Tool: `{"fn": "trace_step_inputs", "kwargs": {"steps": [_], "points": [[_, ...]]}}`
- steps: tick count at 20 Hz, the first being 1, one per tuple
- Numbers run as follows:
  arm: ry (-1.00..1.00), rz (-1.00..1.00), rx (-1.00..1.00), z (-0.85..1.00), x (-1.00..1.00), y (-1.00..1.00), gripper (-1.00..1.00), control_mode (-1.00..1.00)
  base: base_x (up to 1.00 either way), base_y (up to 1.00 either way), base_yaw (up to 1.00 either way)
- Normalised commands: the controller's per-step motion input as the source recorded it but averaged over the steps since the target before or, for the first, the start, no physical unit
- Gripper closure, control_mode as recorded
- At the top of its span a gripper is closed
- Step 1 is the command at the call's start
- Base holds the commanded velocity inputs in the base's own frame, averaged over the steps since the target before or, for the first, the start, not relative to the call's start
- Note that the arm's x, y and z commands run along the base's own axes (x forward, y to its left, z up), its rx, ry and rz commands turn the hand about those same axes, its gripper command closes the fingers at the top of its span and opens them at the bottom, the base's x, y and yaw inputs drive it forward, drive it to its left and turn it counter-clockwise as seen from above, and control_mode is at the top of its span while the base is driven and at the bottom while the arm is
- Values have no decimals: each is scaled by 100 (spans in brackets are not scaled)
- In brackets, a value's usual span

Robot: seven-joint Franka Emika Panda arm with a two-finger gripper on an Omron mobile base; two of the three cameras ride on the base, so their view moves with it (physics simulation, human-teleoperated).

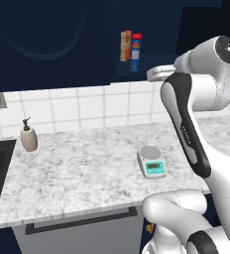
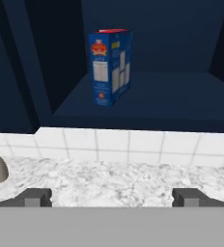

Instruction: Pick the boxed food and place it on the digital scale for weighing, and close the cabinet.

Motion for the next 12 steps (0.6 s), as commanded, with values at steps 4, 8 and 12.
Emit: {"fn": "trace_step_inputs", "kwargs": {"steps": [4,8,12], "points": [[-7,0,0,30,17,5,-100,-100,0,0,0],[-13,0,0,39,12,11,-100,-100,0,0,0],[-19,0,0,32,33,11,-100,-100,0,0,0]]}}
